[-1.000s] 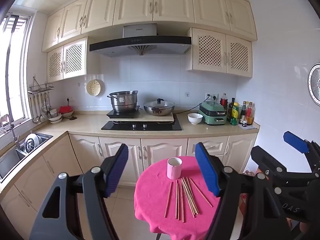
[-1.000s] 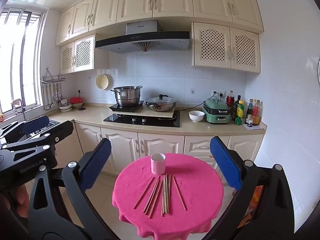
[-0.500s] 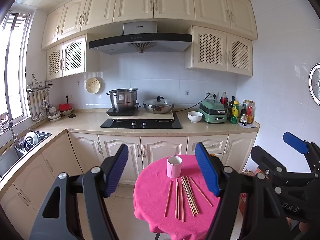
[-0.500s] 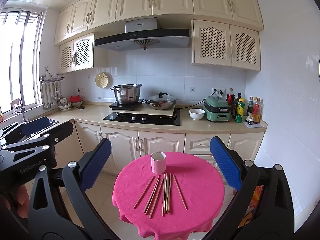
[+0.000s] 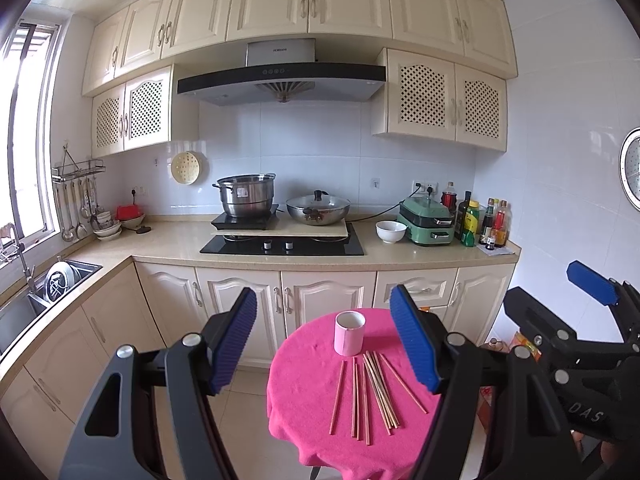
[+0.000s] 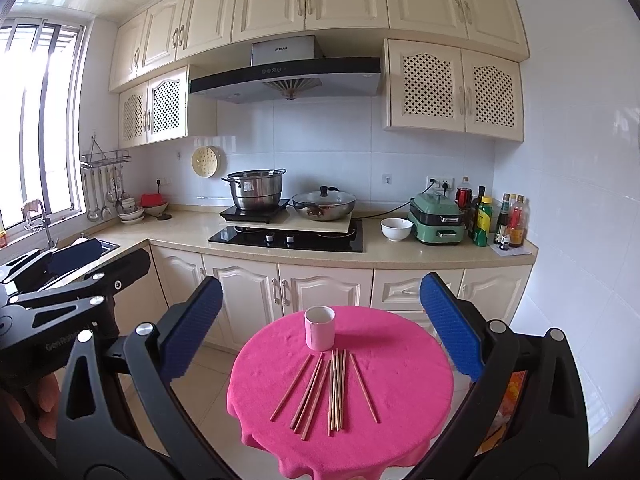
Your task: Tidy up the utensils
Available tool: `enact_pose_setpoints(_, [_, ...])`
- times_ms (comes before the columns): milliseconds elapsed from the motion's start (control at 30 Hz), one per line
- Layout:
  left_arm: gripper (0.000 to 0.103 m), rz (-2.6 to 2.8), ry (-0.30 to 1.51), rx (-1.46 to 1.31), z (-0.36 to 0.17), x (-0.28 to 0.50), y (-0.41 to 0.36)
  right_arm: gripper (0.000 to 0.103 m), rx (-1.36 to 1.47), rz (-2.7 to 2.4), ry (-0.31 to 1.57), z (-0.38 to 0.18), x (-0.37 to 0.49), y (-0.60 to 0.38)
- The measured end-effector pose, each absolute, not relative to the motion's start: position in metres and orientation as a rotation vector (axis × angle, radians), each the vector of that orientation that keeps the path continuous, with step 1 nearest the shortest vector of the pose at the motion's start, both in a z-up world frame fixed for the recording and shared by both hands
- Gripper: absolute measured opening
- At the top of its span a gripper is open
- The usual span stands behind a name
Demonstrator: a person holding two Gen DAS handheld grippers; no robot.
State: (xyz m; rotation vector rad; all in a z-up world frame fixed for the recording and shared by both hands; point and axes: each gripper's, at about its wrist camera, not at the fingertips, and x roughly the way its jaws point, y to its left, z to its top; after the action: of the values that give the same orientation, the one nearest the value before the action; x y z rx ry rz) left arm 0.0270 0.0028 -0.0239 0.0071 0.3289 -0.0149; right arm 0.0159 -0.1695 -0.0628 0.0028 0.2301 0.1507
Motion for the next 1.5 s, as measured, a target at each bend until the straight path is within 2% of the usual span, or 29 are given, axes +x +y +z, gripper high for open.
enact_pose_setpoints(1500, [0.069,-0.050,0.362,0.002,-0.022,0.043,0.018,0.097,0.013,0.145,0.282,-0.049,0.029,-0.160])
